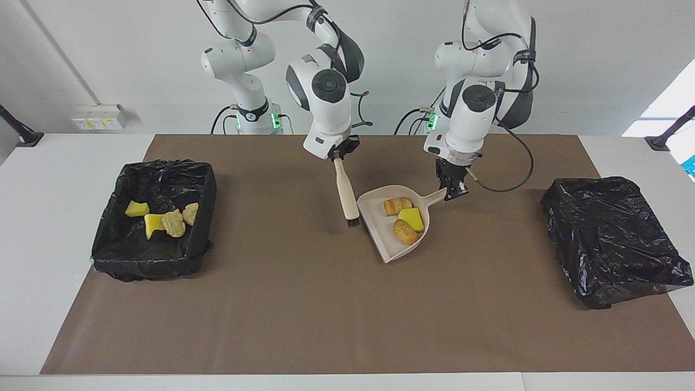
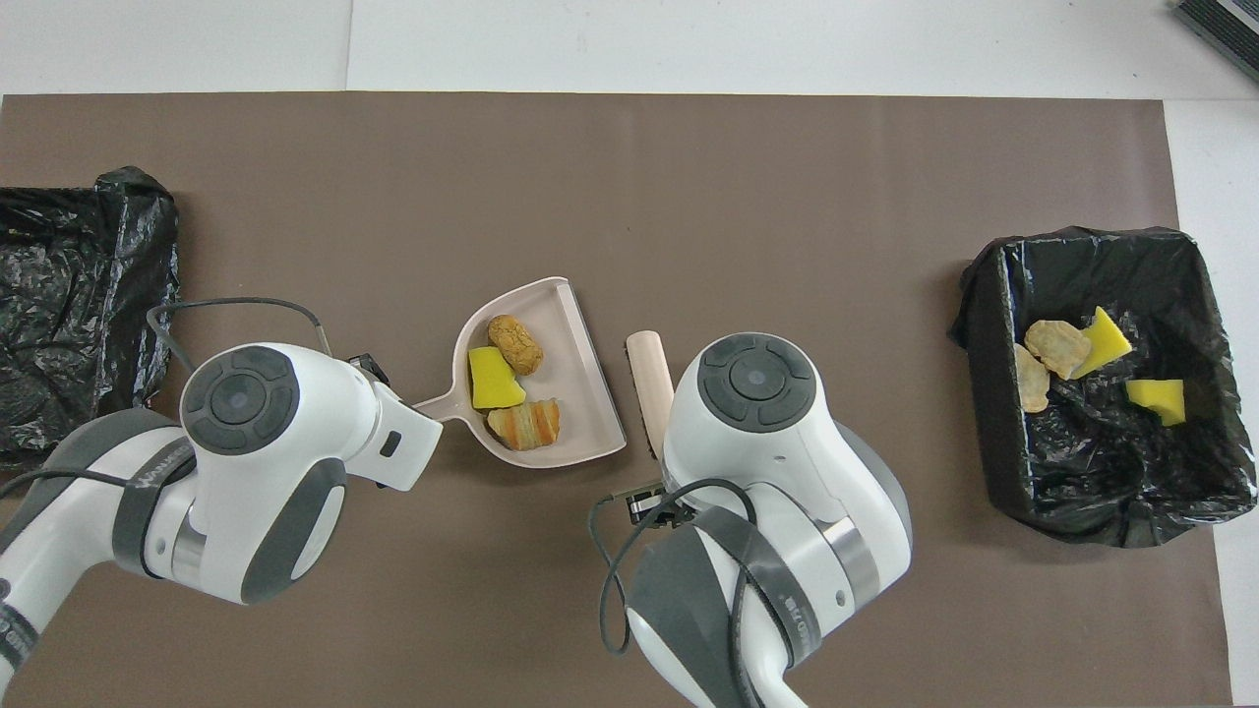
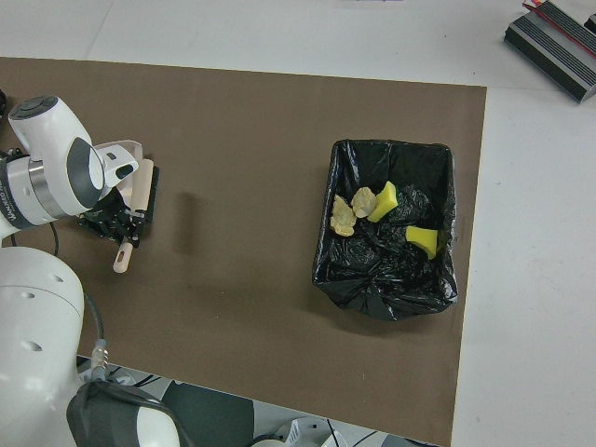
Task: Sweep and dump trash in bin
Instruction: 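Carry the loaded dustpan to the bin nearest the left gripper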
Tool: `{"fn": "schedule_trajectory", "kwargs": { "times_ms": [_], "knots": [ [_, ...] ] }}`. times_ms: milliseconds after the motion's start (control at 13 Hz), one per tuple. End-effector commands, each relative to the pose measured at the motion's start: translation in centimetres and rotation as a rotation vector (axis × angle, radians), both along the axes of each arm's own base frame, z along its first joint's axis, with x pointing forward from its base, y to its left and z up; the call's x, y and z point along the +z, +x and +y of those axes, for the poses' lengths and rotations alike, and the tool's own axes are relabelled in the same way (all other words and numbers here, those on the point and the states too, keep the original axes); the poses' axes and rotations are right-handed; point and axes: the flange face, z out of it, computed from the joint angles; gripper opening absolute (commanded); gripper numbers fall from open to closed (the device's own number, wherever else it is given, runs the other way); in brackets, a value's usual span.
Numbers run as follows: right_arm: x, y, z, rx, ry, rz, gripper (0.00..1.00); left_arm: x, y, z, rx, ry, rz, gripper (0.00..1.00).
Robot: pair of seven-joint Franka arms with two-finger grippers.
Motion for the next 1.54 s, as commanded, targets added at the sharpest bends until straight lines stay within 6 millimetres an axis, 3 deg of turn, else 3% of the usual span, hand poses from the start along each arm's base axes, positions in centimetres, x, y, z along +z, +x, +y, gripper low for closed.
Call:
{"fn": "schedule_trajectory", "kwargs": {
  "times_ms": [0,307,538,768,922,1075,1229,1306,1382,1459],
  "knots": [
    [1.4,-0.1,-0.7,-0.001,-0.012,-0.015,0.00,3.3,0.6,3.9,-0.039,-0.025,0.038,0.00],
    [1.8,-1.7,0.8,-0.073,-0.009,-0.030,0.00,6.7,3.1,13.5,-0.126,-0.036,0.070,0.00],
    [-0.3,-6.4,6.7,-0.125,-0.030,-0.058,0.00,9.6,4.1,21.9,-0.170,-0.067,0.067,0.00],
    [-3.0,-11.6,11.8,-0.134,-0.074,-0.048,0.00,11.5,4.3,28.6,-0.231,-0.071,0.037,0.00],
    [-5.4,-14.0,13.1,-0.126,-0.078,-0.046,0.00,13.0,4.7,34.8,-0.279,-0.063,-0.006,0.00],
    [-7.8,-15.2,14.6,-0.161,-0.075,-0.060,0.00,14.1,5.8,37.2,-0.293,-0.069,-0.028,0.00],
    [-8.2,-15.4,14.7,-0.182,-0.063,-0.058,0.00,15.0,5.4,39.7,-0.278,-0.070,0.006,0.00],
    [-8.3,-15.4,14.6,-0.181,-0.072,-0.051,0.14,15.6,5.1,42.0,-0.280,-0.057,-0.004,0.00],
    [-7.9,-15.0,14.9,-0.181,-0.079,-0.042,0.99,16.2,5.5,44.3,-0.264,-0.042,-0.016,0.00],
    [-7.0,-14.2,15.0,-0.188,-0.077,-0.037,1.00,16.5,5.7,46.9,-0.243,-0.046,-0.015,0.00]
  ]
}}
